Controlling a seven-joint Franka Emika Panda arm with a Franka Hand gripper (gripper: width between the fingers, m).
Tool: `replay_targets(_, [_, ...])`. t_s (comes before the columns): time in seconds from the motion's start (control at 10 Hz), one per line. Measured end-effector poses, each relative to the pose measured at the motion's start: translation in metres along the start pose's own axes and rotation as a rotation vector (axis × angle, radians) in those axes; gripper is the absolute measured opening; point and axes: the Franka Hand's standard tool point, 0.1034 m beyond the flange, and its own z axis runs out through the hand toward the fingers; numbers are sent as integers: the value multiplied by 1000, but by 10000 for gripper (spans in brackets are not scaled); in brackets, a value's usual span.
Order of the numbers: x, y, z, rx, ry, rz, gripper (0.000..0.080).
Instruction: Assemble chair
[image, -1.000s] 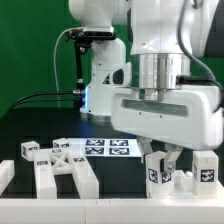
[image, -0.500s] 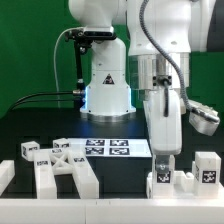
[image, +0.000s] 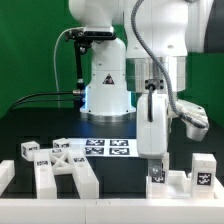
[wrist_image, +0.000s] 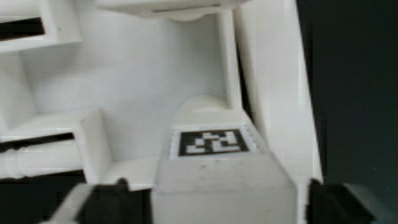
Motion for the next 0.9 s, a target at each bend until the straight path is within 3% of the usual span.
replay_targets(0.1, [0, 0, 0, 1, 0, -1, 612])
replay_targets(0.3, [2, -4, -20, 39, -32, -39, 638])
replay_targets(0.4, [2, -1, -29, 43, -43, -48, 646])
replay_targets(0.9, [2, 0, -25, 36, -38, -61, 648])
